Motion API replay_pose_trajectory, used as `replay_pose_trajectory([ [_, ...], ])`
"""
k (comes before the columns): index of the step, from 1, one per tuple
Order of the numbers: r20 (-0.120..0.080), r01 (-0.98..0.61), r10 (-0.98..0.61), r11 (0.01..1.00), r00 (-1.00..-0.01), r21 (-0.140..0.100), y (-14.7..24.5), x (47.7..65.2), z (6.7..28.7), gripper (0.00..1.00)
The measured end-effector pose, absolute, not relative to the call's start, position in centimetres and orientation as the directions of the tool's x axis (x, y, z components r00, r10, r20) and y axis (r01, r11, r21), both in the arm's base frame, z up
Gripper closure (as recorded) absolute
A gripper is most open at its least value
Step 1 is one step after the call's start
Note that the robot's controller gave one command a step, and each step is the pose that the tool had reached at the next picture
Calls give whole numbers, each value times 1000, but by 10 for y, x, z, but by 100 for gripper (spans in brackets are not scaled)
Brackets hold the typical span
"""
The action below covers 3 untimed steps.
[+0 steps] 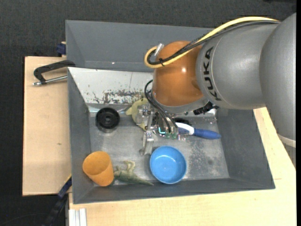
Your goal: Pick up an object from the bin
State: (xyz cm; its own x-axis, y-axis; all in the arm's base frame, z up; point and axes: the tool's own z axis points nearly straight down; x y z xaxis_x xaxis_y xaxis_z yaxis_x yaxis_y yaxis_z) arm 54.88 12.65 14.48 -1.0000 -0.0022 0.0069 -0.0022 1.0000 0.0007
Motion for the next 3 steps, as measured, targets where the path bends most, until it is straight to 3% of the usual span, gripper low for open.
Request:
replay_pose_trajectory([
  [1,7,50,50,999,-999,-4,45,488,98,0],
  [2,3,-109,-109,994,-994,1,48,496,70,0],
  [3,-6,-108,-108,994,-994,1,48,498,71,100],
])
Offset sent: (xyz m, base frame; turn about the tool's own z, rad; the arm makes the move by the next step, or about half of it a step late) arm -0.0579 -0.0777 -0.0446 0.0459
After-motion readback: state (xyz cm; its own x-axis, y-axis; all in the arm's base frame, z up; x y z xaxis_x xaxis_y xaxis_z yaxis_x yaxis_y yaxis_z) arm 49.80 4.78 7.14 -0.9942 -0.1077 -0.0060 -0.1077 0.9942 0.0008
